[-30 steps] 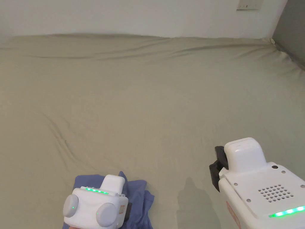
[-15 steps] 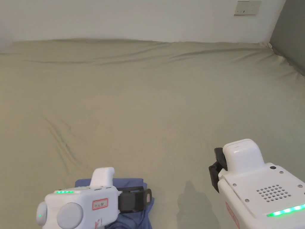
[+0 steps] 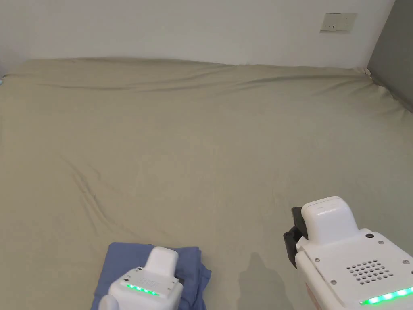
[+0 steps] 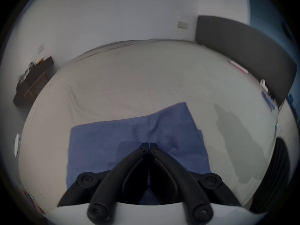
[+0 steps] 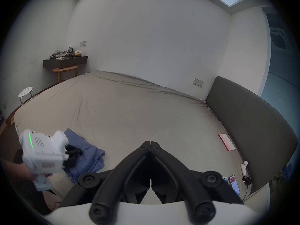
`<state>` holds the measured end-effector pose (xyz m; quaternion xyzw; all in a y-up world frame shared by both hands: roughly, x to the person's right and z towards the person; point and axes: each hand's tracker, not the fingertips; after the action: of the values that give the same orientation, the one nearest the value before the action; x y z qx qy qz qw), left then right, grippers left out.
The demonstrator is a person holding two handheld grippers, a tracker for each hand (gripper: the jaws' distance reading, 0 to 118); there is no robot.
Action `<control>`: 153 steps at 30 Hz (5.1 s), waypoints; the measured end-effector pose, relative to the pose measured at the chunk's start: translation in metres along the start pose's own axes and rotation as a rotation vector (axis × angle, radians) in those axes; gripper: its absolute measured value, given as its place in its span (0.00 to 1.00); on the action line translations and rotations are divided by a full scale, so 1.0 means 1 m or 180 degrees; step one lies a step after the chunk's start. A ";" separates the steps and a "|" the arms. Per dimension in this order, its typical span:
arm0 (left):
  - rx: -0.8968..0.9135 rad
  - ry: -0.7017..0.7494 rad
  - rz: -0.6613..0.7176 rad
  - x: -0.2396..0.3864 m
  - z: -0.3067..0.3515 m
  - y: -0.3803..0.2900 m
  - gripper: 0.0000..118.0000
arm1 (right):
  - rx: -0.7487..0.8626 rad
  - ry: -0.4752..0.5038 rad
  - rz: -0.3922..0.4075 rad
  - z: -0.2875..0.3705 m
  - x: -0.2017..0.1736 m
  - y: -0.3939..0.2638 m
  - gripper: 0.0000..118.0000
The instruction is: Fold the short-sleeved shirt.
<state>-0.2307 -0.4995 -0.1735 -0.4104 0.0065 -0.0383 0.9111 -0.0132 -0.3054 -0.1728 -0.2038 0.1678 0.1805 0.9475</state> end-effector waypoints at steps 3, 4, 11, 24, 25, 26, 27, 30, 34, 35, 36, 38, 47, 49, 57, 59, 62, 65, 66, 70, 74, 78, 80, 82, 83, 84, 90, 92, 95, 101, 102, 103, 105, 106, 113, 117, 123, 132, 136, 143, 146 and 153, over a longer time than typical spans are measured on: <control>0.0051 0.0097 -0.0313 0.026 -0.005 -0.007 0.01 | -0.0017 -0.0007 -0.0099 0.001 0.005 -0.002 0.00; 0.0059 0.0074 -0.0248 0.031 -0.002 -0.005 0.01 | -0.0019 -0.0006 -0.0106 0.001 0.006 -0.002 0.00; 0.0052 -0.0582 -0.0322 0.055 0.020 -0.016 0.01 | -0.0054 0.0030 -0.0094 -0.008 0.001 -0.003 0.00; 0.0577 -0.0136 0.0497 -0.096 0.099 -0.037 0.01 | -0.0028 0.0629 -0.0043 -0.059 -0.064 0.010 0.00; 0.0606 0.0042 0.0450 -0.108 0.097 -0.036 0.01 | -0.0060 0.0703 -0.0038 -0.066 -0.074 0.008 0.00; 0.0622 0.0165 0.0424 -0.122 0.097 -0.037 0.01 | -0.0126 0.0804 -0.0026 -0.076 -0.086 0.004 0.00; 0.0606 0.0240 0.0463 -0.133 0.097 -0.037 0.01 | -0.0223 0.0912 0.0000 -0.086 -0.097 0.000 0.00; 0.0611 0.0263 0.0763 -0.161 0.097 -0.038 0.01 | -0.0626 0.1166 0.0201 -0.119 -0.132 -0.021 0.00; 0.0502 0.0193 0.0967 -0.179 0.089 -0.044 0.01 | -0.1320 0.1366 0.0407 -0.156 -0.167 -0.063 0.00; 0.0441 0.0116 0.1014 -0.182 0.086 -0.045 0.01 | -0.1553 0.1382 0.0477 -0.165 -0.173 -0.076 0.00; 0.0397 0.0034 0.1060 -0.185 0.084 -0.048 0.01 | -0.1699 0.1385 0.0560 -0.171 -0.178 -0.087 0.00; 0.0272 -0.0215 0.1165 -0.192 0.079 -0.049 0.01 | -0.1433 0.1214 0.0712 -0.174 -0.181 -0.097 0.00; -0.0388 -0.1617 0.2127 -0.235 0.014 -0.036 0.88 | -0.1441 0.1431 0.0809 -0.169 -0.174 -0.088 0.00; -0.0422 -0.1818 0.2255 -0.237 -0.005 -0.033 0.98 | -0.1443 0.1430 0.0713 -0.171 -0.172 -0.091 0.00; -0.0808 -0.3066 0.2983 -0.194 -0.036 -0.018 0.59 | -0.1408 0.1460 0.0575 -0.173 -0.167 -0.097 0.00; -0.0896 -0.2522 0.2898 -0.172 -0.037 -0.017 0.19 | -0.1424 0.1462 0.0533 -0.173 -0.165 -0.096 0.00; -0.0862 -0.2544 0.2920 -0.177 -0.042 -0.018 0.19 | -0.1434 0.1499 0.0446 -0.172 -0.159 -0.093 0.00; -0.0779 -0.2184 0.2494 -0.185 -0.032 -0.020 0.19 | -0.1334 0.1491 0.0275 -0.164 -0.143 -0.081 0.00; -0.0764 -0.2060 0.2348 -0.187 -0.027 -0.017 0.19 | -0.1201 0.1392 0.0217 -0.158 -0.137 -0.074 0.00; -0.0634 -0.1755 0.1962 -0.187 -0.012 -0.012 0.19 | -0.0666 0.1005 0.0048 -0.130 -0.105 -0.034 0.00; -0.0565 -0.1658 0.1793 -0.182 0.013 -0.006 0.19 | -0.0163 0.0657 0.0006 -0.098 -0.083 0.011 0.00; -0.0504 -0.1302 0.1553 -0.193 0.032 -0.014 0.19 | 0.0156 0.0471 -0.0065 -0.071 -0.078 0.039 0.00; -0.0506 -0.1150 0.1535 -0.204 0.038 -0.022 0.19 | 0.0257 0.0404 -0.0034 -0.063 -0.082 0.047 0.00; -0.0521 -0.1035 0.1599 -0.228 0.033 -0.033 0.19 | 0.0359 0.0317 0.0064 -0.056 -0.088 0.051 0.00; -0.0503 -0.0901 0.1629 -0.237 0.035 -0.039 0.19 | 0.0384 0.0302 0.0081 -0.054 -0.092 0.053 0.00; -0.0508 -0.0789 0.1592 -0.246 0.037 -0.044 0.19 | 0.0390 0.0327 0.0078 -0.052 -0.096 0.054 0.00; -0.0520 -0.0125 0.1334 -0.277 0.071 -0.064 0.19 | 0.0406 0.0387 0.0093 -0.052 -0.121 0.057 0.00; -0.0503 0.0020 0.1291 -0.293 0.078 -0.071 0.19 | 0.0394 0.0409 0.0104 -0.054 -0.131 0.058 0.00; -0.0514 0.0442 0.1063 -0.320 0.089 -0.080 0.19 | 0.0393 0.0433 0.0151 -0.057 -0.146 0.058 0.00; -0.0554 0.0962 0.1104 -0.395 0.104 -0.102 0.19 | 0.0361 0.0447 0.0198 -0.069 -0.169 0.064 0.00; -0.0572 0.1070 0.1034 -0.405 0.105 -0.104 0.19 | 0.0354 0.0446 0.0201 -0.071 -0.172 0.064 0.00; -0.0589 0.1163 0.0986 -0.414 0.105 -0.107 0.19 | 0.0347 0.0447 0.0212 -0.073 -0.175 0.065 0.00; -0.0649 0.1323 0.0918 -0.435 0.103 -0.112 0.19 | 0.0330 0.0443 0.0222 -0.078 -0.180 0.067 0.00; -0.0666 0.1356 0.0899 -0.443 0.101 -0.114 0.19 | 0.0314 0.0451 0.0219 -0.080 -0.182 0.067 0.00; -0.0839 0.1421 0.0661 -0.479 0.080 -0.125 0.19 | 0.0183 0.0481 0.0297 -0.092 -0.192 0.063 0.00; -0.0864 0.1372 0.0761 -0.488 0.087 -0.117 0.32 | 0.0166 0.0474 0.0287 -0.093 -0.189 0.065 0.00; -0.0117 0.2130 0.0864 -0.493 0.145 -0.067 0.88 | 0.0258 0.0487 0.0211 -0.081 -0.175 0.076 0.00; 0.2425 0.1867 0.1079 -0.378 0.295 0.059 0.96 | 0.0823 0.0222 0.0050 -0.025 -0.105 0.115 0.00; 0.3053 0.1898 0.0977 -0.292 0.319 0.090 1.00 | 0.1120 0.0077 0.0063 0.016 -0.069 0.129 0.00; 0.3111 0.1444 0.0867 -0.149 0.318 0.118 1.00 | 0.1446 -0.0171 0.0207 0.074 -0.028 0.127 0.00; 0.3051 0.1146 0.0824 -0.109 0.308 0.122 0.99 | 0.1521 -0.0221 0.0157 0.086 -0.020 0.118 0.00; 0.3057 0.1078 0.0423 -0.030 0.287 0.113 0.01 | 0.1512 -0.0253 0.0053 0.090 -0.014 0.091 0.00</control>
<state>-0.2405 -0.2081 -0.0684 0.0677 0.1617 -0.0448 0.9835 -0.0408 -0.1922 -0.1197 0.0334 0.1698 0.1517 0.9732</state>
